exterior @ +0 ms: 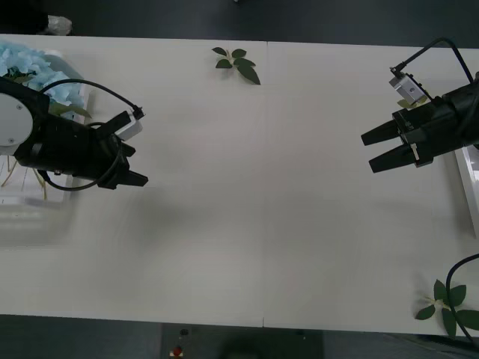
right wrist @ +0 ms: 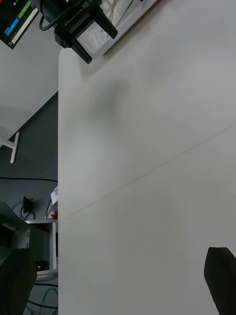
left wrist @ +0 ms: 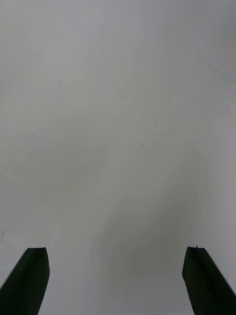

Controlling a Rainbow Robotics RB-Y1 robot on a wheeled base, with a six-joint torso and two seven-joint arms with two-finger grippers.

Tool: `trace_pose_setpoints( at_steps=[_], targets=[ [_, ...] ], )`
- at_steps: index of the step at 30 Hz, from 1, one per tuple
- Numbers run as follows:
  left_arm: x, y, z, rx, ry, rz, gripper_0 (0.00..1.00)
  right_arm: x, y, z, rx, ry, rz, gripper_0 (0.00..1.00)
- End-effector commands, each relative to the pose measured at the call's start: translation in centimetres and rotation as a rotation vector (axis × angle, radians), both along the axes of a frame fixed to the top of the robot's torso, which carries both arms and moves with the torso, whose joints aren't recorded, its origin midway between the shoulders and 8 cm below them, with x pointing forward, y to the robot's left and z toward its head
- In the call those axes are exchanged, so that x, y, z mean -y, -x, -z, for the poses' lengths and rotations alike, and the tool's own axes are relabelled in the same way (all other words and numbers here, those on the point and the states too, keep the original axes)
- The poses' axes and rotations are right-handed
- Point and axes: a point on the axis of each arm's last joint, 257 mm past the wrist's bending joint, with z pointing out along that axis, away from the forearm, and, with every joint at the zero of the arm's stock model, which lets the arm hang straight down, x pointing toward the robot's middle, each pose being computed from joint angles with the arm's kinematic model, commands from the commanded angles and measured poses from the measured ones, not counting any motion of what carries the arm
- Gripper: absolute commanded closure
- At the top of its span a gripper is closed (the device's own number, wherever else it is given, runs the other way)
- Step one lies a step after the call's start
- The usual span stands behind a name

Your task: Put the red flowers into the right box and the blue flowers into the left box

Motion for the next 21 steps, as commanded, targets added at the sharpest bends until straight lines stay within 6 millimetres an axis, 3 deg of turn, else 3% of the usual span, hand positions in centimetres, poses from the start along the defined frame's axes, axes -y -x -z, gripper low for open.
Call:
trace_pose_setpoints(
  at_steps=[1,6,7,9,12,21],
  targets=[
    [0.2,-0.8,-1.6,0.040,-0.007,0.015,0.21,0.5,-0.8,-2.4,0.071,0.010,-0.013,0.00],
    [0.2,-0.8,-1.6,0.040,-0.007,0.015,0.21,0.5,-0.8,-2.4,0.071,0.010,-0.013,0.00],
    [0.2,-0.8,-1.6,0.040,-0.007,0.015,0.21,0.9,1.0,2.4,-0.036,0.016,0.012,0.00],
    [0.2,-0.8,-1.6,0.040,-0.007,0.015,0.22,1.2,1.0,2.6,-0.040,0.018,0.020,0.00],
    [0.2,-0.8,-1.6,0.040,-0.007,0.015,0.21,1.6,0.9,1.5,-0.017,0.022,0.013,0.00],
    [0.2,-0.8,-1.6,0.040,-0.007,0.015,0.21,-0.1,3.1,-3.6,0.042,-0.095,-0.072,0.00]
  ],
)
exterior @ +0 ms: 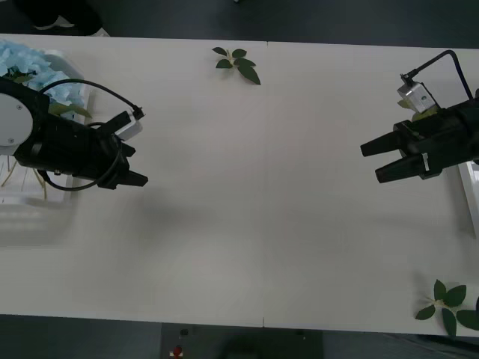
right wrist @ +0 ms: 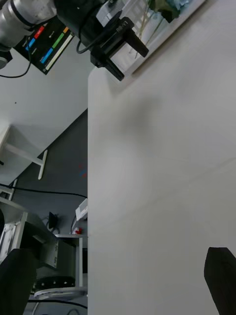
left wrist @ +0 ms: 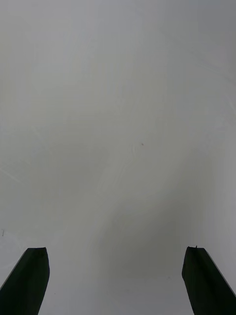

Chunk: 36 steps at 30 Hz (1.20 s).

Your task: Put the red flowers into the right box and the blue flowers into the left box

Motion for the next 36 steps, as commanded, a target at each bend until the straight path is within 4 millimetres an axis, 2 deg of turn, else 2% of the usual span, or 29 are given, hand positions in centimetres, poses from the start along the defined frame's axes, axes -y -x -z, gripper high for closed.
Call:
trace_pose_setpoints(
  at_steps=[1,7,10,15,25,32,36],
  targets=[
    [0.2,-0.8,-1.6,0.040,-0.007,0.015,0.21,0.4,0.0,-2.7,0.122,0.041,-0.020,0.00],
    [0.2,-0.8,-1.6,0.040,-0.007,0.015,0.21,-0.4,0.6,-2.4,0.244,0.097,0.011,0.00],
    [0.2,-0.8,-1.6,0.040,-0.007,0.015,0.21,-1.4,0.5,-1.7,0.309,0.110,0.061,0.00],
    [0.2,-0.8,-1.6,0.040,-0.007,0.015,0.21,-2.9,0.5,-1.2,0.401,0.162,0.047,0.00],
    [0.2,-0.8,-1.6,0.040,-0.007,0.015,0.22,-2.6,-0.6,-1.4,0.448,0.191,0.073,0.00],
    [0.2,-0.8,-1.6,0.040,-0.007,0.015,0.21,-1.3,-2.6,-2.3,0.508,0.230,0.127,0.00],
    [0.2,-0.8,-1.6,0.040,-0.007,0.015,0.21,-1.1,-2.8,-2.4,0.510,0.232,0.135,0.00]
  ],
)
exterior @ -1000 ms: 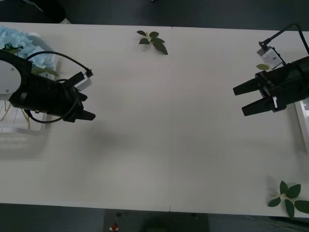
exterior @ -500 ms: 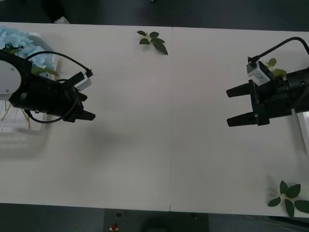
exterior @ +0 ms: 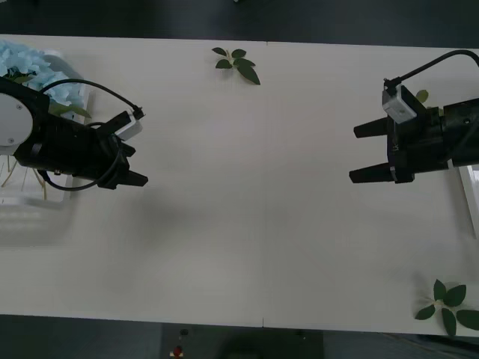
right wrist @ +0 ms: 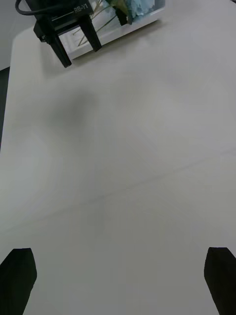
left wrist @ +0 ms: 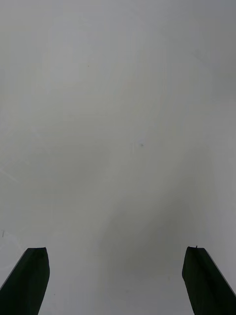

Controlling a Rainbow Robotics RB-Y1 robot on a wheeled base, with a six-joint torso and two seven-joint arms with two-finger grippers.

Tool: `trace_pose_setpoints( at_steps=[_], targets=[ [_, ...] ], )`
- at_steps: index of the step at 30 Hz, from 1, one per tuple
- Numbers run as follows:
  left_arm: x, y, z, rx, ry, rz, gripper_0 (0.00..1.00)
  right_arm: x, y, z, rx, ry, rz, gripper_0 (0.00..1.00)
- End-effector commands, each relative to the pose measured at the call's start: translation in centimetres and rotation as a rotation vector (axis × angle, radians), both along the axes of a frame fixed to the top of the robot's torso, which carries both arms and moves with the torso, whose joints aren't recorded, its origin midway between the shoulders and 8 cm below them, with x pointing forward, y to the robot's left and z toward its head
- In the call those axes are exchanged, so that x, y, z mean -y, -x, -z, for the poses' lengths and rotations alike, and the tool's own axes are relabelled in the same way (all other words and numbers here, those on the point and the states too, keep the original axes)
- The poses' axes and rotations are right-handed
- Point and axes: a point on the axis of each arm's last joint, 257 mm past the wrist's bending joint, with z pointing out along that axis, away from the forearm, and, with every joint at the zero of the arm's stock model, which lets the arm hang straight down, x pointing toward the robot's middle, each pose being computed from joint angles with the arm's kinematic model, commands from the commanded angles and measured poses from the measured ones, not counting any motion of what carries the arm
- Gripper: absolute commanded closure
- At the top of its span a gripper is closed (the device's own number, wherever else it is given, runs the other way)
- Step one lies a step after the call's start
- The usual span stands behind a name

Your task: Put the red flowers into the right box and the blue flowers into the left box

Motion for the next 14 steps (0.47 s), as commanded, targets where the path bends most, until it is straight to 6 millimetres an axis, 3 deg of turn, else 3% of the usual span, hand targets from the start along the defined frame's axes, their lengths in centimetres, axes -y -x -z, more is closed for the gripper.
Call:
trace_pose_setpoints(
  at_steps=[1,14],
  targets=[
    [0.21,-0.78,-1.58,0.040,-0.007,0.015,0.21,1.09,-0.79,-2.31,0.070,0.043,-0.004,0.00],
    [0.21,-0.78,-1.58,0.040,-0.007,0.015,0.21,1.01,-0.70,-2.04,0.064,0.044,-0.006,0.00]
  ],
)
